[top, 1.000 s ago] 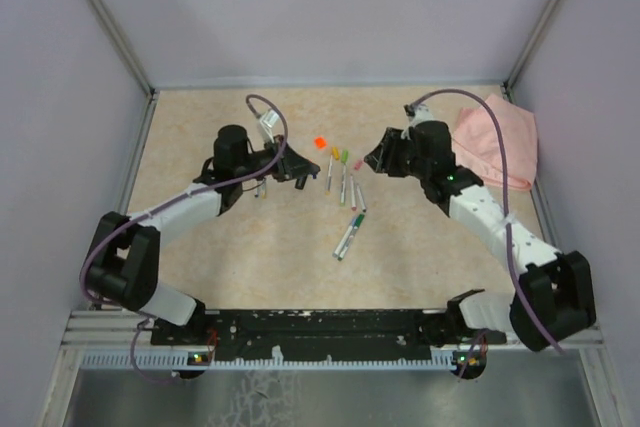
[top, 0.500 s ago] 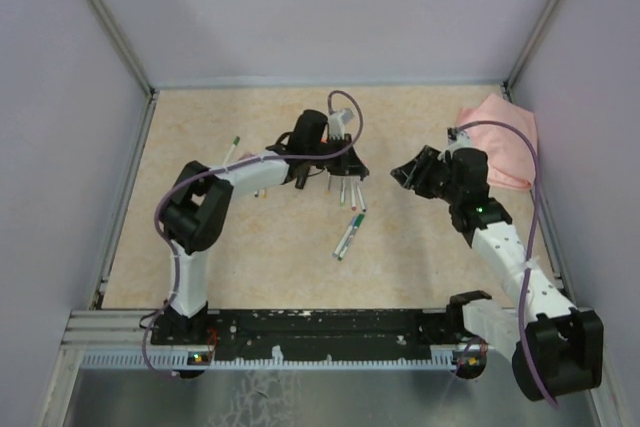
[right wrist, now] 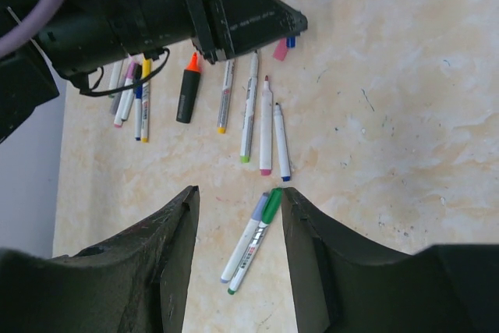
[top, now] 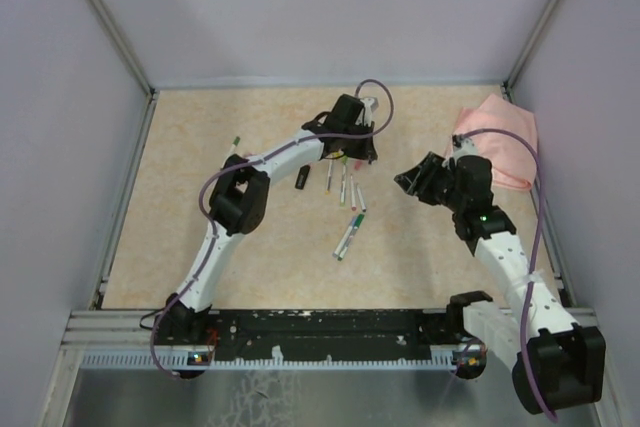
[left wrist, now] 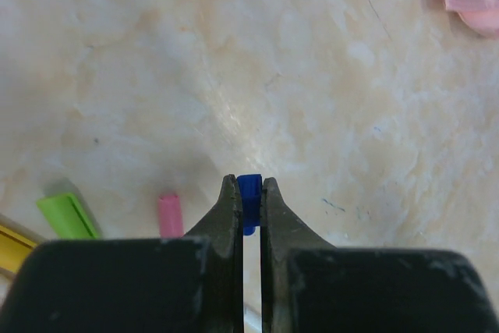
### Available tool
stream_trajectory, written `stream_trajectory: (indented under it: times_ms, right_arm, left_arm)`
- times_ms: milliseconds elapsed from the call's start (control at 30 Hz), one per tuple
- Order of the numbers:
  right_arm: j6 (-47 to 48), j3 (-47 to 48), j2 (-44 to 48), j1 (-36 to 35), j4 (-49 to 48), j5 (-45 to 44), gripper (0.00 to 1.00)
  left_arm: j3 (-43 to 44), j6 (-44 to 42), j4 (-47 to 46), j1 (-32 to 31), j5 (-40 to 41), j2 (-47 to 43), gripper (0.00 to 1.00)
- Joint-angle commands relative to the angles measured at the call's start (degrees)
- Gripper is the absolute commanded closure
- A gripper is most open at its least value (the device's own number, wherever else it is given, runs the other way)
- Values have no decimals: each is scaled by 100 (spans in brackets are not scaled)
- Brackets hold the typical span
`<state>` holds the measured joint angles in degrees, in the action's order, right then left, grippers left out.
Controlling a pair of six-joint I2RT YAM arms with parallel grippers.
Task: Open the pen caps
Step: Place the pen at the center of the board, then place the pen cap at the center of the board.
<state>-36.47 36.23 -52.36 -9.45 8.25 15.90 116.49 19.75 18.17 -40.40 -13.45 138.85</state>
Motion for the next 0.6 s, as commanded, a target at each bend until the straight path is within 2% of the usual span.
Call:
stream_trajectory:
  times_ms: [0, 267, 567]
  right_arm:
    - [-38, 10, 137, 58, -133, -35, 53]
    - [-36, -6, 139, 69, -120, -39, 53]
    - [-80, -21, 127, 66, -148, 14, 53]
  left_arm:
    - [662, -338, 414, -29, 538, 299, 100]
    - [675, -331, 287, -29, 526, 415, 97]
    - [674, -360, 292, -29, 575, 441, 83]
